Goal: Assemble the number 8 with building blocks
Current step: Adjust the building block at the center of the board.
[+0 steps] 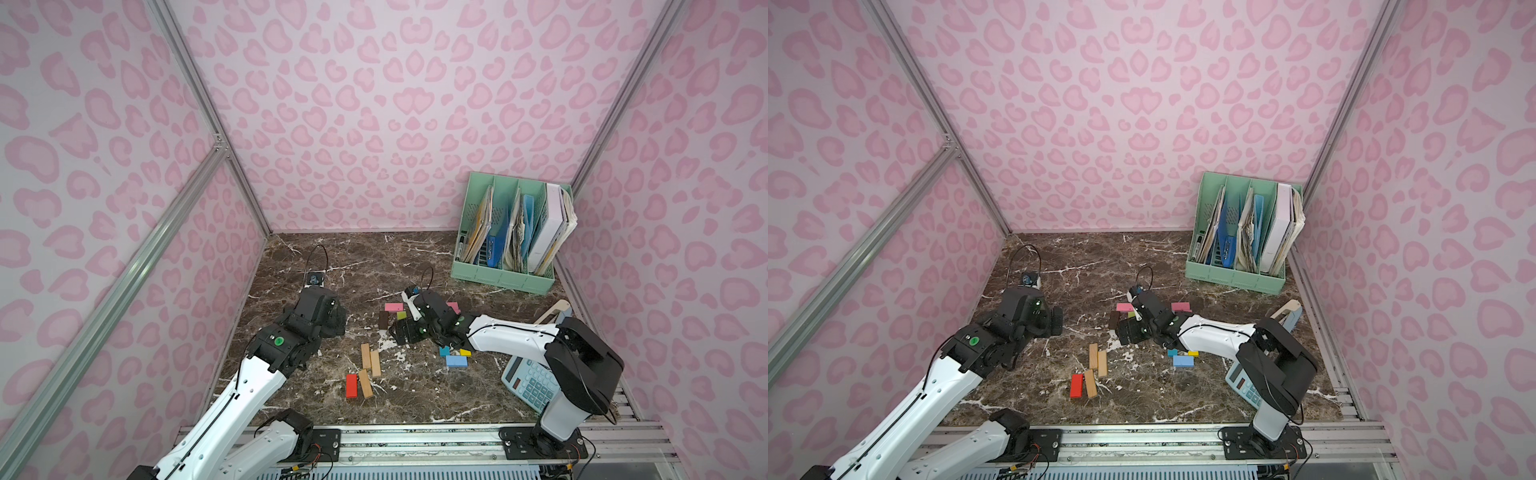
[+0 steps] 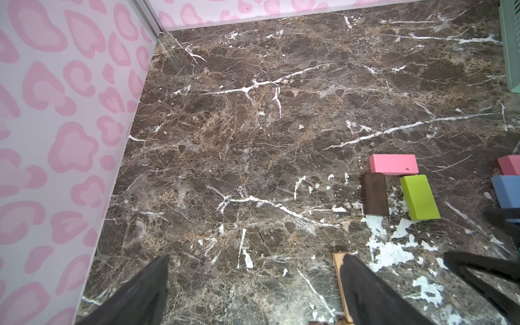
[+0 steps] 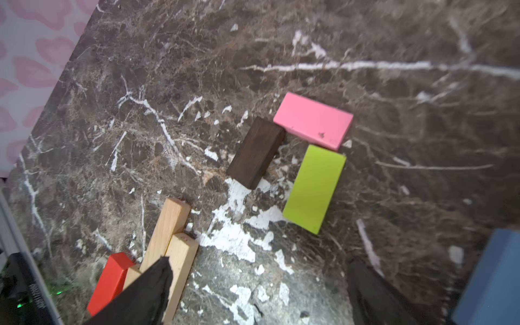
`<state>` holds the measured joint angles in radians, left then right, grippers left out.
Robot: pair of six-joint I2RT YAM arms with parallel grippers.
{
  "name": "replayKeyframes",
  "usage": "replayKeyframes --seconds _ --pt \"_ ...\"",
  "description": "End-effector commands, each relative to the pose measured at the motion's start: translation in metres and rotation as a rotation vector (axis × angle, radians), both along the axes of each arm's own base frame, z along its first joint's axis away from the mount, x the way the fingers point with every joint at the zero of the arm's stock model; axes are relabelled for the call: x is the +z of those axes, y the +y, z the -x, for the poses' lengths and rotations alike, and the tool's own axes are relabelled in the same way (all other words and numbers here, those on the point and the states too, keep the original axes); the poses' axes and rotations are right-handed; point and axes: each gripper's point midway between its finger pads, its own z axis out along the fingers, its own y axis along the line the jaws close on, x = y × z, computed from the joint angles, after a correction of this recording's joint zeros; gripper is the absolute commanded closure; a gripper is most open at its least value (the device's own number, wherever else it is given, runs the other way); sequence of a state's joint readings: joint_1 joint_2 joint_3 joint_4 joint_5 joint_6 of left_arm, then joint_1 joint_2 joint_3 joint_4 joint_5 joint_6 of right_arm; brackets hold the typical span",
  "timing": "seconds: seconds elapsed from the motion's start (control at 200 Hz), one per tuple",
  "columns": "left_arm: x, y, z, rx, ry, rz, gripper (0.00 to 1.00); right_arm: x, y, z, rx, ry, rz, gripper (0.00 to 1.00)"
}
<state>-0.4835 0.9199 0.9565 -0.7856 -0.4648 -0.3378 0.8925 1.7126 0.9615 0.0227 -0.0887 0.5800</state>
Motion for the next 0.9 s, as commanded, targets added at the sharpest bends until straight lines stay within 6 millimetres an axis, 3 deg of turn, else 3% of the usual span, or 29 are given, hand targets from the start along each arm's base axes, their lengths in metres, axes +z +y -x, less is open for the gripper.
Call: replayKeyframes --seconds 0.0,0.565,0.895 --pt "0.002 0.002 -0.001 0.008 -0.013 -0.006 0.02 0.002 0.014 0.005 0.001 0.073 -0.098 0.03" --pt "0.001 0.001 0.000 0.002 -0.012 -0.002 0.02 -0.017 0.017 -0.009 -0.051 0.124 -0.122 0.03" --pt "0.002 0.001 0.000 0.003 -0.014 -0.004 0.01 -0.023 0.023 -0.007 -0.038 0.149 -0.143 0.04"
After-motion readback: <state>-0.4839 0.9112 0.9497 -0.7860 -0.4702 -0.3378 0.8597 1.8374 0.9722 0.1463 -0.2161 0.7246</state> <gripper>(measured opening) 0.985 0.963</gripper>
